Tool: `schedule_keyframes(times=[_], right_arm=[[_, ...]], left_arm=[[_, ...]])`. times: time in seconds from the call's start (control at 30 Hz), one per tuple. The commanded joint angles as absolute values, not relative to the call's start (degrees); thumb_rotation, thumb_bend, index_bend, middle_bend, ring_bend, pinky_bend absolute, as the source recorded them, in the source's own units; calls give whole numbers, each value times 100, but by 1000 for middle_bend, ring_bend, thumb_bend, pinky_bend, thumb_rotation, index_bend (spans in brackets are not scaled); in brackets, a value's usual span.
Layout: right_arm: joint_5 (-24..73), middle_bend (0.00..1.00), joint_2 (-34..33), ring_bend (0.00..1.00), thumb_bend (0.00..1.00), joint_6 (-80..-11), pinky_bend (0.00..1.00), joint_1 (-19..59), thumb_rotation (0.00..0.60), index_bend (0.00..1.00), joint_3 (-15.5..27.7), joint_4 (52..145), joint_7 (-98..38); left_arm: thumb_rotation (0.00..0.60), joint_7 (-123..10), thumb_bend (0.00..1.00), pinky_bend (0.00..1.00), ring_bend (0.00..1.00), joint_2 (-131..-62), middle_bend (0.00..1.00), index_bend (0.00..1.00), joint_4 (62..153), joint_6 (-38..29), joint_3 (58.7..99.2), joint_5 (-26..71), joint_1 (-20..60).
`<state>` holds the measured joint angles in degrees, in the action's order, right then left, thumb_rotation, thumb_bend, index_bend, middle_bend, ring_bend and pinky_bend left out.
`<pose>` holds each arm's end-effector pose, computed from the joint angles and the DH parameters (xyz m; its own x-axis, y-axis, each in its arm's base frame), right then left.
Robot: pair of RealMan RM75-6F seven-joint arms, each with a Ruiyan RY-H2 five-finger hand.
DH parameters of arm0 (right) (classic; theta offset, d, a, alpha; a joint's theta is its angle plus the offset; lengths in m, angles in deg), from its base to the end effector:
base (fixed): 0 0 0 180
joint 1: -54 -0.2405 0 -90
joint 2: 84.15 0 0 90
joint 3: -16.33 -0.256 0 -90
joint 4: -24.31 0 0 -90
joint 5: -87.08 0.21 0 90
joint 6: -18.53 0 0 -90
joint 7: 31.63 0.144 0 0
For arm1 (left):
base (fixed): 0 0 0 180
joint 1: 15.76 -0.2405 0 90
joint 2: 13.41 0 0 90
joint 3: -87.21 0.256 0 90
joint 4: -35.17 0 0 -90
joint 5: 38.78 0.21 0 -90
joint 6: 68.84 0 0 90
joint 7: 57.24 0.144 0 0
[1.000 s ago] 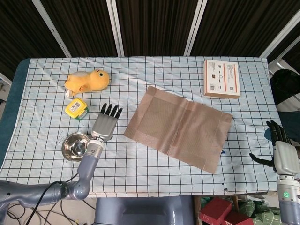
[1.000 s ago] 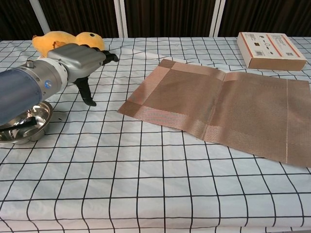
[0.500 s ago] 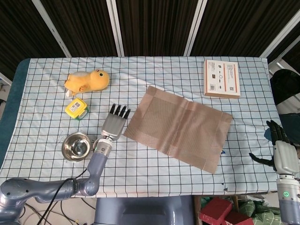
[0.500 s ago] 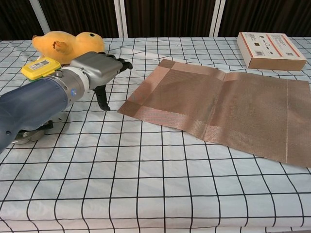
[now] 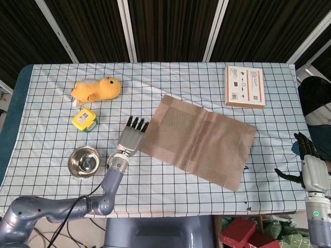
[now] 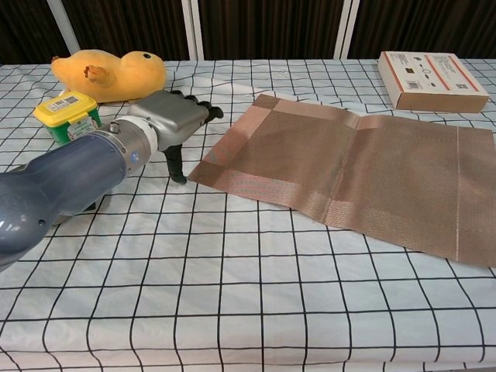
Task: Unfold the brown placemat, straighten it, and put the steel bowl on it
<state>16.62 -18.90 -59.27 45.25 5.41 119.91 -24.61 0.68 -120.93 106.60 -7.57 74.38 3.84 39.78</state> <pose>-0.3126 -0.2266 0.1628 0.1428 0.0478 0.9886 -0.9775 0.1634 0.1333 -0.0860 0.3650 -0.0903 0.7763 0.1161 0.6196 0.6169 -0.3420 -0.7088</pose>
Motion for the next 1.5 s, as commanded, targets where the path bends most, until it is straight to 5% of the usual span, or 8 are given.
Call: schedule_keyframes(times=[0.03,1.07,1.5], right_arm=[[1670,0,-1890,0,47,-5915,157,4526,600,0,536,11995,-2461],[1744,0,-1916,0,63,-5828,157,4542,600,0,474,12039,-2380],[1769,0,-1932,0,64,-5784,157,4546,600,0,460,12063,-2330]], left_arm=[[600,48,116,51,0,-12152,58,75,10580,-788,7447,416,4016],[600,-178,237,73,3,-12444,88,139,10112,-976,7550,689,4074],[600,-479,374,77,3,-12595,110,157,9815,-997,7517,998,4072]])
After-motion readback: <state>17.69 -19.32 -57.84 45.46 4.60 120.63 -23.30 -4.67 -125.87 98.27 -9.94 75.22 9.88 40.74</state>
